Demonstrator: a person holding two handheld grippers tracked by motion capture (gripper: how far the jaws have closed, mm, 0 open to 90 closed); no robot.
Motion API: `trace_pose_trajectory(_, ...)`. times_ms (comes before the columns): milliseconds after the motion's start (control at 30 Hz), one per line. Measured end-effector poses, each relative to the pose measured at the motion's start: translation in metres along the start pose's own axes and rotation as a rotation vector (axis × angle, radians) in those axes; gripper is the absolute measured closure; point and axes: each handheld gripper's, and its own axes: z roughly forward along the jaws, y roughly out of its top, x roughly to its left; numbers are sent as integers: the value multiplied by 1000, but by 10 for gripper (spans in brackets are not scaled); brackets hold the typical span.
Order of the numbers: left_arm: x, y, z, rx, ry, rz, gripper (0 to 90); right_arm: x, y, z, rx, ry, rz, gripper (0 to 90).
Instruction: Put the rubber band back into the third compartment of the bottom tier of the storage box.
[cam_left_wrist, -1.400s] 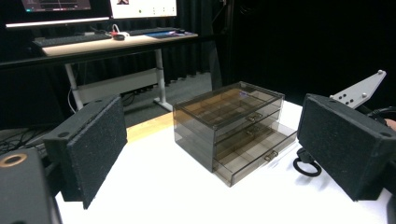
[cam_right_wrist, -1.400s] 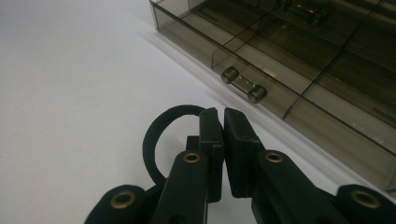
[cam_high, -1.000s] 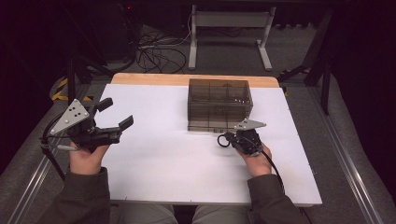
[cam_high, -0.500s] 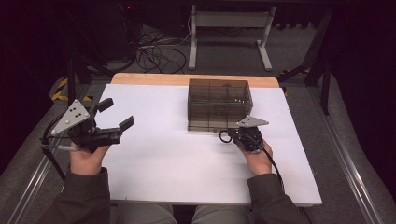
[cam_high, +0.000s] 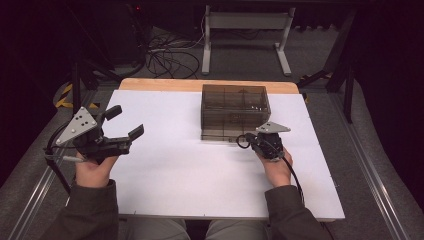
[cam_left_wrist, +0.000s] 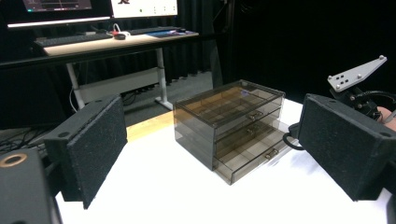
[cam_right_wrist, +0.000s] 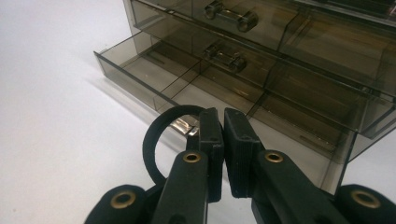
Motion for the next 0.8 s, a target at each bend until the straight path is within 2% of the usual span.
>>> trace_pose_trajectory(633,-1,-1,2,7,-5,3,91,-9,0,-1,-42,-65,42,868)
trace_pose_trajectory(800,-1,-3,4,9,-8,-7,91,-11,-1,-1,-46,-79,54,868)
